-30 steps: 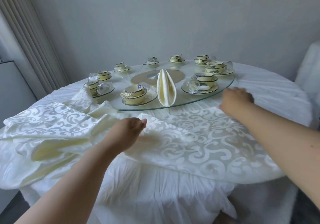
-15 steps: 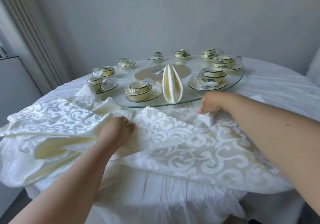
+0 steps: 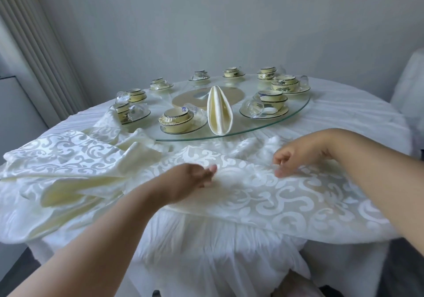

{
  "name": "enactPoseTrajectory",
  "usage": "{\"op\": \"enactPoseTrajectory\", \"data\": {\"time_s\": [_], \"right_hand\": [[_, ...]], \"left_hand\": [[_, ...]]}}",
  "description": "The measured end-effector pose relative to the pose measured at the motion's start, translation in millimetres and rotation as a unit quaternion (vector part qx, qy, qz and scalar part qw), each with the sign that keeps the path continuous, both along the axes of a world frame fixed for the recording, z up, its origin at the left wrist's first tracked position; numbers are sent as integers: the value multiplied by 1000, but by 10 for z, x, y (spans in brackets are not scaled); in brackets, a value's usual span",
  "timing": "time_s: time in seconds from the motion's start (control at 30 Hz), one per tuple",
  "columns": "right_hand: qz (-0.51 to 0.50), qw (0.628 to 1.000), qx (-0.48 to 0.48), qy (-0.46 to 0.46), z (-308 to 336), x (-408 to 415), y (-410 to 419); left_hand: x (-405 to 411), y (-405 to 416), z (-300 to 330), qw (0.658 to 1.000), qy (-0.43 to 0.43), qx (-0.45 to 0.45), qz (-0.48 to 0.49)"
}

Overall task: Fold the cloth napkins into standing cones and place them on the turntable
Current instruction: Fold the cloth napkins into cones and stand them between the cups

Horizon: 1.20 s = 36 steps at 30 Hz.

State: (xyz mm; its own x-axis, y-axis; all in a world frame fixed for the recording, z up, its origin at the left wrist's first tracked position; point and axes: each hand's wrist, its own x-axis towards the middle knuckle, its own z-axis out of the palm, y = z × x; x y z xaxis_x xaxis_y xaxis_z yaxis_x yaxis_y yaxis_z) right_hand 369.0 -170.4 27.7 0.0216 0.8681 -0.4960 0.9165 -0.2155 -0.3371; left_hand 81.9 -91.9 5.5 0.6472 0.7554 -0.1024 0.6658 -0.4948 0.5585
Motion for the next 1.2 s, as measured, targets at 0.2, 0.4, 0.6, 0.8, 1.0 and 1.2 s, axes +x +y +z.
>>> {"op": "enactPoseTrajectory", "data": {"time_s": [0.2,0.4,0.6,0.8,1.0,1.2], "right_hand": [[-11,999,30,23,131,169,-154],[-39,975,212,-56,473,-88,107],[-7,925,366,-100,356,-888,841],[-45,889,453,-52,-23,-1249,1336],[-90,944,261,-180,-230,-745,1192],[-140,949,196,-205,-352,-154,896]], "left_hand": [[-328,-97,-57,996,11,10,-92],[-679,-370,9,997,-59,43,-23],[-990,-456,-70,989,-82,-75,97],[-1063,-174,-187,969,-102,-25,226],[-1004,28,-302,961,15,152,230],[-932,115,-301,956,14,173,236]]}}
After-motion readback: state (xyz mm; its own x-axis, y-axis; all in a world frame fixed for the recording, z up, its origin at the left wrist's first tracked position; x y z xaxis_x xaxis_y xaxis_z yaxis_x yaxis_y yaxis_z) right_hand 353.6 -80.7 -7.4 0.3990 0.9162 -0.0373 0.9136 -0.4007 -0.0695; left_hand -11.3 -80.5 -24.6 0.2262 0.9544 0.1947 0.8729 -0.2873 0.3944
